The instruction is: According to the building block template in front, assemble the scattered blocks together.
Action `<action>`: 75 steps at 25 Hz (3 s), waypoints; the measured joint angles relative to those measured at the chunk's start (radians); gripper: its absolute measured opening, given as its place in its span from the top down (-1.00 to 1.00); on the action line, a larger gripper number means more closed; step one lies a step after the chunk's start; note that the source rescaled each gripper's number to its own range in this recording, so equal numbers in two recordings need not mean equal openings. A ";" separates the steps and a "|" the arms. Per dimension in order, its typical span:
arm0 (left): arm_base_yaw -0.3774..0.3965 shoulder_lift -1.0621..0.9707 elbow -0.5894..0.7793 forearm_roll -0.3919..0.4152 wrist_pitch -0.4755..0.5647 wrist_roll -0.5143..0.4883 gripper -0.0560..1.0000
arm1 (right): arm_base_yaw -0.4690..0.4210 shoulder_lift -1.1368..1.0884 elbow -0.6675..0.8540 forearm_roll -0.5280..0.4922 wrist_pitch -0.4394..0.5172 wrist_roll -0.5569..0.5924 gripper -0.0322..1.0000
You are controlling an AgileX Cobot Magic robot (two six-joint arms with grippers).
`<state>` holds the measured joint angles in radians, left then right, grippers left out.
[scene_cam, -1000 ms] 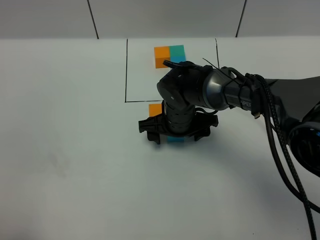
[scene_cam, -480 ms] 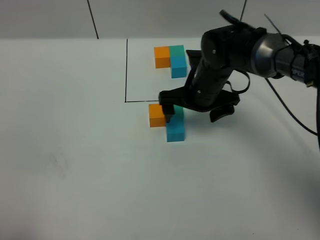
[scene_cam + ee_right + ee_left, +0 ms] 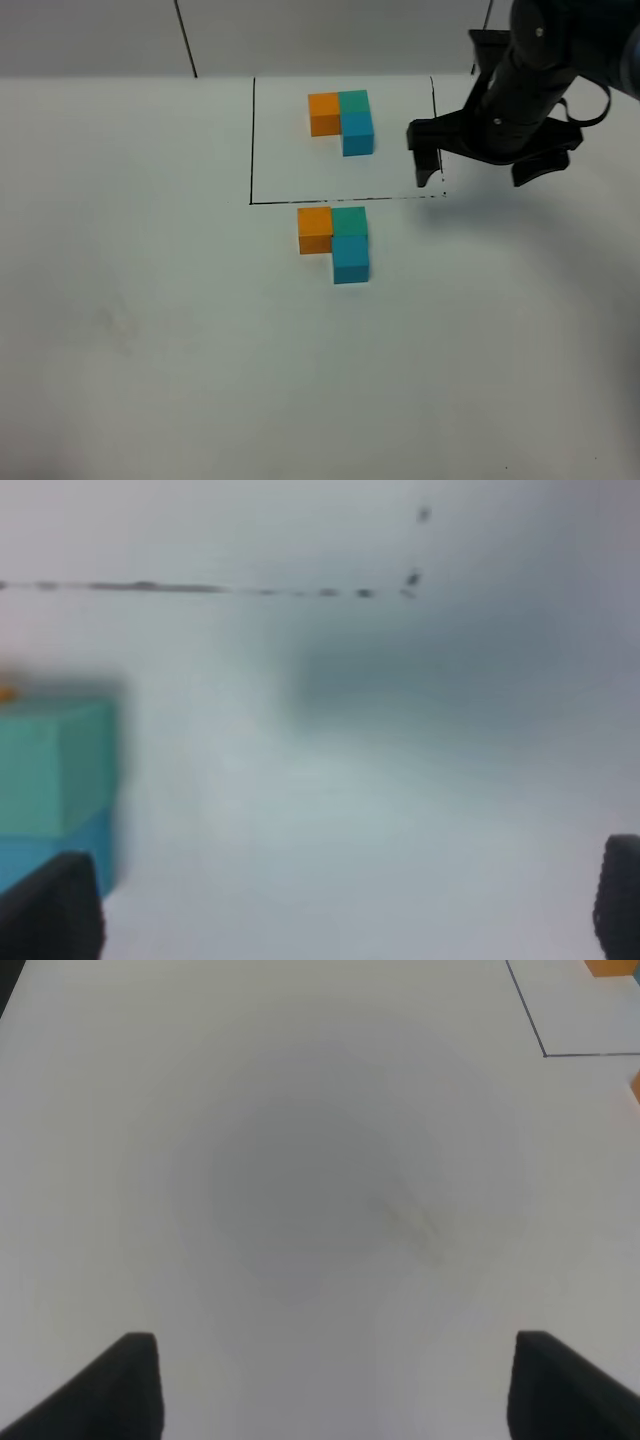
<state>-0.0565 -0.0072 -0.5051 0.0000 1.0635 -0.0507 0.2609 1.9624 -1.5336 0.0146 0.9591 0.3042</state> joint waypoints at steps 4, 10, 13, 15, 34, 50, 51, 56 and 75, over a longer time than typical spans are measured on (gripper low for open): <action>0.000 0.000 0.000 0.000 0.000 0.000 -0.13 | -0.095 -0.076 0.101 -0.015 -0.024 -0.021 -1.00; 0.000 0.000 0.000 0.000 0.000 0.000 -0.13 | -0.243 -0.263 0.314 -0.021 -0.122 -0.062 -1.00; 0.000 0.000 0.000 0.000 0.000 0.000 -0.13 | -0.296 -0.373 0.414 -0.021 -0.131 -0.091 -1.00; 0.000 0.000 0.000 0.000 0.000 0.000 -0.13 | -0.318 -0.466 0.477 -0.021 -0.136 -0.096 -1.00; 0.000 0.000 0.000 0.000 0.000 0.000 -0.13 | -0.227 -1.441 0.884 -0.008 0.027 -0.194 -1.00; 0.000 0.000 0.000 0.000 0.000 0.001 -0.13 | -0.131 -1.966 1.021 -0.004 0.074 -0.194 -1.00; 0.000 0.000 0.000 0.000 0.000 0.001 -0.13 | -0.130 -1.966 1.027 -0.004 0.074 -0.203 -1.00; 0.000 0.000 0.000 0.000 0.000 0.001 -0.13 | -0.130 -1.969 1.038 -0.003 0.087 -0.217 -1.00; 0.000 0.000 0.000 0.000 0.000 0.002 -0.13 | -0.204 -1.970 1.038 -0.035 0.087 -0.188 -0.94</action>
<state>-0.0565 -0.0072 -0.5051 0.0000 1.0635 -0.0489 0.0569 -0.0075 -0.4960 -0.0200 1.0457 0.1159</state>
